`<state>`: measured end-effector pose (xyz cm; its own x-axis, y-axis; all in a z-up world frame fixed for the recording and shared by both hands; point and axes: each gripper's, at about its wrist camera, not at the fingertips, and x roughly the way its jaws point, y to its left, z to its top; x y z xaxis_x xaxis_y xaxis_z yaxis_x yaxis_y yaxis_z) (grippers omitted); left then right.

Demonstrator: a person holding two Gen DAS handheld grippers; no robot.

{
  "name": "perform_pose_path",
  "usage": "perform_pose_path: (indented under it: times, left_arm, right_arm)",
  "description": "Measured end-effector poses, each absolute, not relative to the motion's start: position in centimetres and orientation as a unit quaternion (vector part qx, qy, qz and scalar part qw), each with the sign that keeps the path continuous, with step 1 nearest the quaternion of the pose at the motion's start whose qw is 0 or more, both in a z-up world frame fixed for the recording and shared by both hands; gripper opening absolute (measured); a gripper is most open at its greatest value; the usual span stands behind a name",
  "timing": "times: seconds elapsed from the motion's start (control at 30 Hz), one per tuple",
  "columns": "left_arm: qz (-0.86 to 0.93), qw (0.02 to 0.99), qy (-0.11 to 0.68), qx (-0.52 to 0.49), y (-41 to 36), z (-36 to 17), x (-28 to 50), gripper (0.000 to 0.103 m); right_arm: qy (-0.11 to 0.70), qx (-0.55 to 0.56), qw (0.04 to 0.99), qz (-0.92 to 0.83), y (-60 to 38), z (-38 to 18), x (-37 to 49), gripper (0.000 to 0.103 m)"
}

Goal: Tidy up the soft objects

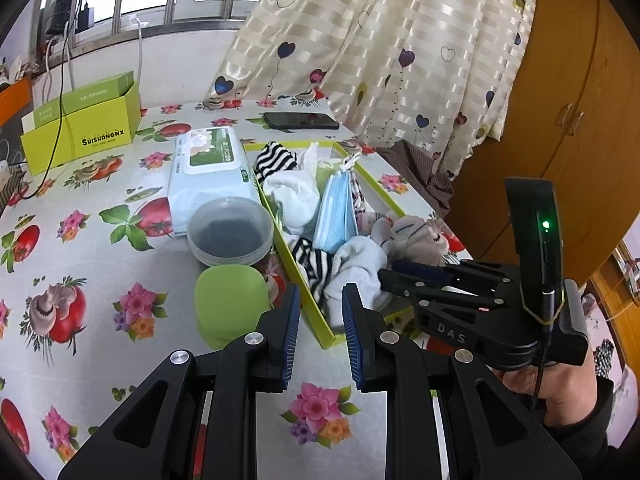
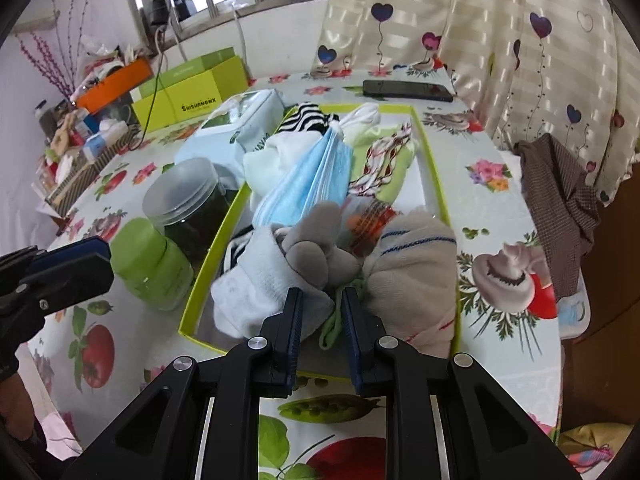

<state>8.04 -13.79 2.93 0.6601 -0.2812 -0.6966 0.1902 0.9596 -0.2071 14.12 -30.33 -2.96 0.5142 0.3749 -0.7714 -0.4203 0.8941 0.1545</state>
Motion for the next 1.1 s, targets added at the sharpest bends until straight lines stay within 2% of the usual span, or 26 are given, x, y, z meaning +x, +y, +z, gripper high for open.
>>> perform_pose_path:
  times: [0.7,0.77,0.8,0.83,0.9,1.1]
  left_arm:
    - [-0.146,0.904,0.398,-0.047,-14.7,2.5,7.1,0.023]
    - [-0.144,0.906,0.397,-0.042,-14.8,2.6,6.8,0.023]
    - [-0.141,0.907,0.395,-0.04,-14.8,2.7,6.7,0.023]
    - [-0.139,0.907,0.395,-0.04,-14.8,2.7,6.6,0.023]
    - [-0.136,0.909,0.393,-0.039,-14.7,2.9,6.4,0.023]
    - [-0.127,0.914,0.384,-0.031,-14.8,3.2,5.5,0.023]
  right_arm:
    - [0.475,-0.057,0.844,0.243,-30.5,-3.4,10.3,0.02]
    - [0.469,-0.058,0.848,0.241,-30.5,-2.8,9.8,0.025]
    - [0.46,-0.063,0.853,0.238,-30.5,-2.2,9.3,0.033]
    - [0.452,-0.065,0.858,0.237,-30.5,-1.6,8.8,0.045]
    - [0.436,-0.06,0.865,0.24,-30.7,-0.5,8.0,0.058]
    - [0.409,-0.067,0.882,0.224,-30.6,1.3,6.5,0.06]
